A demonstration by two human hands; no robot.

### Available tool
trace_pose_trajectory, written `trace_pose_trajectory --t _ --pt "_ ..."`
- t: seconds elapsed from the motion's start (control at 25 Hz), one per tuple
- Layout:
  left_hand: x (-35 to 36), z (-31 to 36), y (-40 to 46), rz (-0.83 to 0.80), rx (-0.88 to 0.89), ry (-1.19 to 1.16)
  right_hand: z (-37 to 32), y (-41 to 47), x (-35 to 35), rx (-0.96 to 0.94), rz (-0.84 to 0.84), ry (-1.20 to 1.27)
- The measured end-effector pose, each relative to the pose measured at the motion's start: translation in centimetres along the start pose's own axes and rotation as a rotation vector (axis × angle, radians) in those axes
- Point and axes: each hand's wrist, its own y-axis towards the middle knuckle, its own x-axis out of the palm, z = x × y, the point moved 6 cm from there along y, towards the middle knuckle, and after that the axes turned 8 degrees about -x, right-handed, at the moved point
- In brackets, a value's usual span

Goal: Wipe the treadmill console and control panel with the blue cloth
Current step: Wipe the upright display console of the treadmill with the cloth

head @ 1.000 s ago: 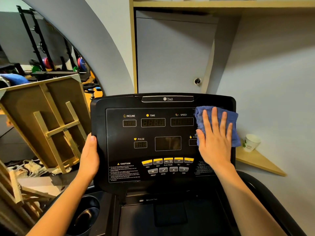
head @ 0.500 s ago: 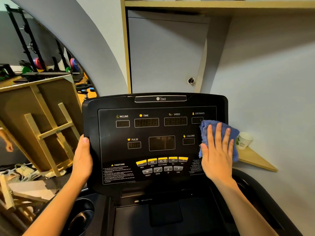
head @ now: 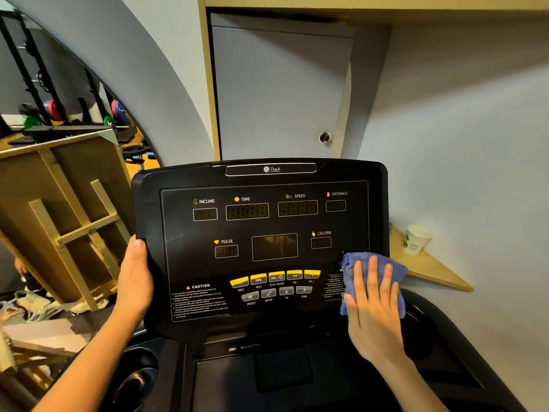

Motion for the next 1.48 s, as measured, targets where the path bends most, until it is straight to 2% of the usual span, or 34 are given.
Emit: trace_pose_trajectory --t 0.52,0.8,0.96,1.48 --pt "-0.1 -0.6 0.4 0.0 -0.025 -0.018 -0.8 -2.5 -0.8 0.004 -0.059 0.149" --pt "0.0 -0.4 0.4 0.019 -0.018 -0.026 -0.3 -1.4 -0.3 0.049 -0.068 0.137" --pt "-0.1 -0.7 0.6 0.013 -0.015 -0.023 0.2 1.2 -0.7 0.075 -0.061 0.113" --pt "0.1 -0.3 0.5 -0.008 -0.009 -0.072 1.9 13.8 -6.5 0.122 0.135 0.226"
